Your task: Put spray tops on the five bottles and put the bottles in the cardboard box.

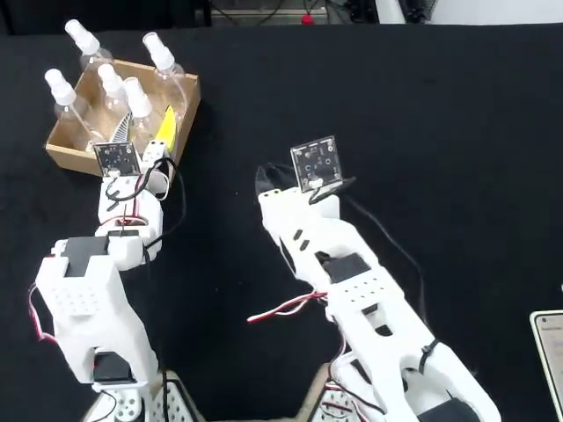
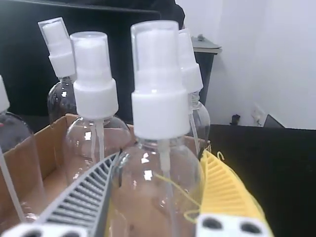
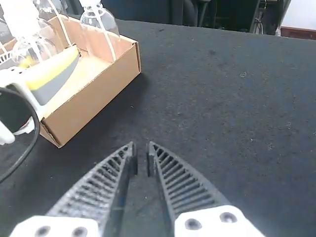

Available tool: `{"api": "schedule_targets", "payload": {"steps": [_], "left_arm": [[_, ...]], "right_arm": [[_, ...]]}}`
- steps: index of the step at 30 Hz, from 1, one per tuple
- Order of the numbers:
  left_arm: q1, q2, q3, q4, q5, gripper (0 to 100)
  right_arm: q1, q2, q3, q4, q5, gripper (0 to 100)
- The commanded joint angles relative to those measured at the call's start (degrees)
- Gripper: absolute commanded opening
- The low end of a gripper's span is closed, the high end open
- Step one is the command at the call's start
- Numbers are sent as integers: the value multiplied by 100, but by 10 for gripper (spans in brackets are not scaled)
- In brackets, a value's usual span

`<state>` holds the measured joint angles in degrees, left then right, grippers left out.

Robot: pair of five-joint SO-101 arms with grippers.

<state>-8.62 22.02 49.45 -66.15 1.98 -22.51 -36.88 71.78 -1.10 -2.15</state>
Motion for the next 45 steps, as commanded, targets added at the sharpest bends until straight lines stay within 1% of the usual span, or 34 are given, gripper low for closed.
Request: {"api": "schedule_targets", "payload": {"steps": [1,24,31,40,41,45], "left_arm": [[66,-26,-233,-88,44,131],[57,-9,-207,-70,9,131],[66,404,-277,-123,0,131],[40,431,-312,-123,0,134],[40,431,-312,-123,0,150],[66,448,-268,-88,0,277]], "right_arm": [[-79,22,-286,-158,44,40],[-79,22,-286,-158,44,40],[-79,22,-286,-158,44,40],[-79,22,-286,-158,44,40],[-79,22,-286,-158,44,40],[-79,22,-286,-158,44,40]]}}
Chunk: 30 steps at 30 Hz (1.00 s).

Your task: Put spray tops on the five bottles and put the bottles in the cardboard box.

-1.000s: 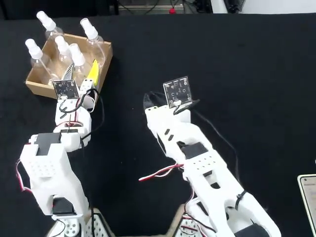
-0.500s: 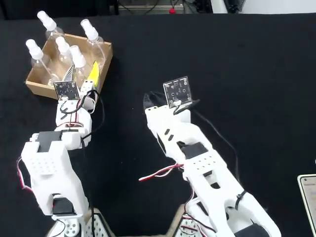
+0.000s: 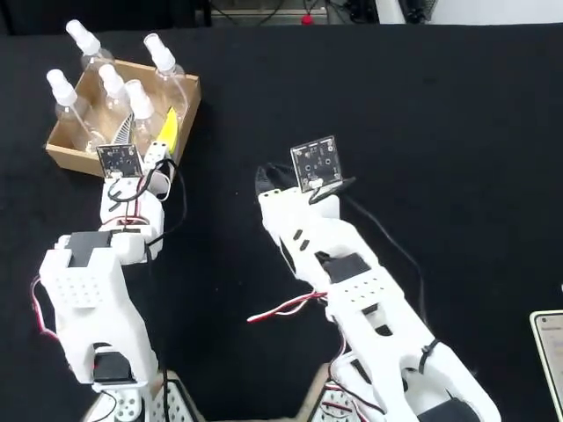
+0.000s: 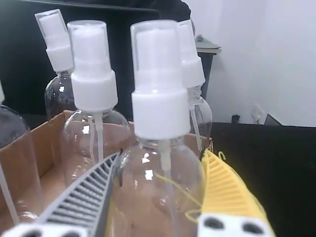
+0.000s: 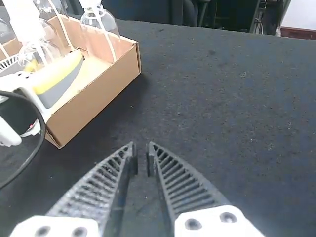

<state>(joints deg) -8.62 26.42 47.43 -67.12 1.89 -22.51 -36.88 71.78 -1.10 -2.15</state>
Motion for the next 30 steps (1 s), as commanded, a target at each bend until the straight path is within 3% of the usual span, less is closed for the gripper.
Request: {"api": "schedule_targets", "payload": {"steps": [1,8,30], "left_arm": [[66,9,-57,9,9,294],[22,-9,-48,-26,9,247],[-48,-18,-13,-26,9,251]], "right_arm": [[-79,22,-286,-158,44,40],[-79,22,-286,-158,44,40],[-79,22,-286,-158,44,40]]}}
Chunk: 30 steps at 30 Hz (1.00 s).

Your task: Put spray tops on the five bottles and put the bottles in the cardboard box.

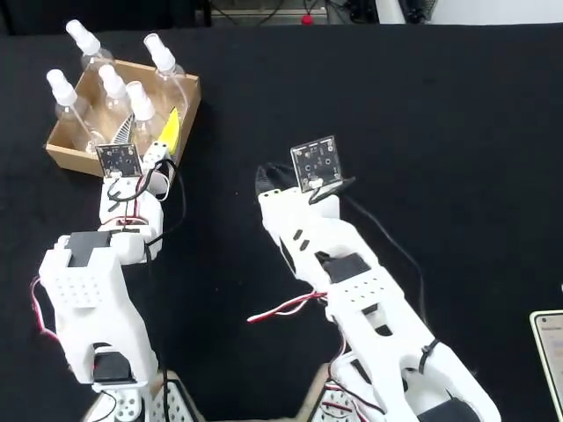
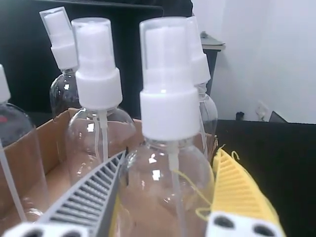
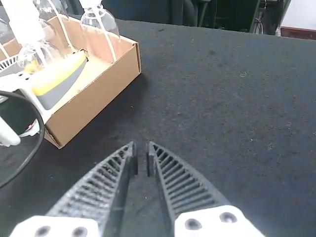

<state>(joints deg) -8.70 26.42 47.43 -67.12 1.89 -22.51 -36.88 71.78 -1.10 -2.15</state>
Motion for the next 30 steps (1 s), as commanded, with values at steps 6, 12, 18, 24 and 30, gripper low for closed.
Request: {"api": "schedule_targets", "payload": {"steps": [6,12,18,24,30], "left_arm": [[-40,-18,4,-255,9,251],[-31,-18,189,-510,0,251],[-31,-18,242,-536,0,251],[-31,-9,242,-501,0,378],[-57,-9,365,-527,9,376]], "right_arm": [[-79,22,-286,-158,44,40],[-79,22,-286,-158,44,40],[-79,22,-286,-158,44,40],[-79,22,-286,-158,44,40],[-79,22,-286,-158,44,40]]}}
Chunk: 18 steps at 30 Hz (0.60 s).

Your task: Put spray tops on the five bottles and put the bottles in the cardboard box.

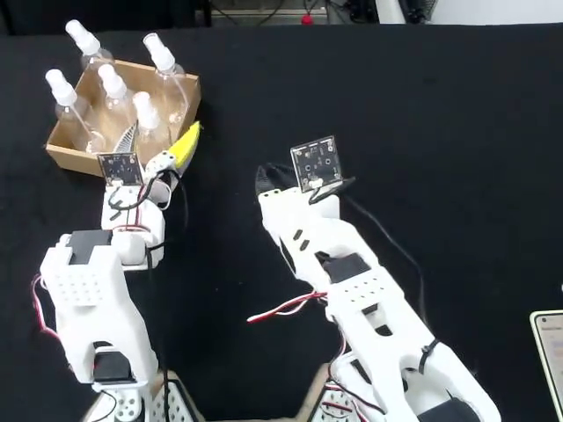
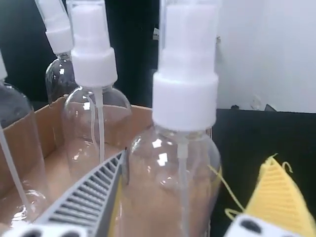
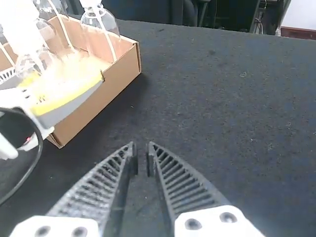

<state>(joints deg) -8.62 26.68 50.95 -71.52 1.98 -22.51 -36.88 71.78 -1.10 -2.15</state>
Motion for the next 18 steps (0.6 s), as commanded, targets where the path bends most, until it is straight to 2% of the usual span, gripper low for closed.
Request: {"api": "schedule_targets", "payload": {"steps": [1,8,18], "left_arm": [[-110,-35,22,-97,0,365],[-295,-149,66,-105,0,354],[-233,-1319,804,-62,44,352]], "right_arm": [[-79,22,-286,-158,44,40],[-79,22,-286,-158,44,40],[-79,22,-286,-158,44,40]]}}
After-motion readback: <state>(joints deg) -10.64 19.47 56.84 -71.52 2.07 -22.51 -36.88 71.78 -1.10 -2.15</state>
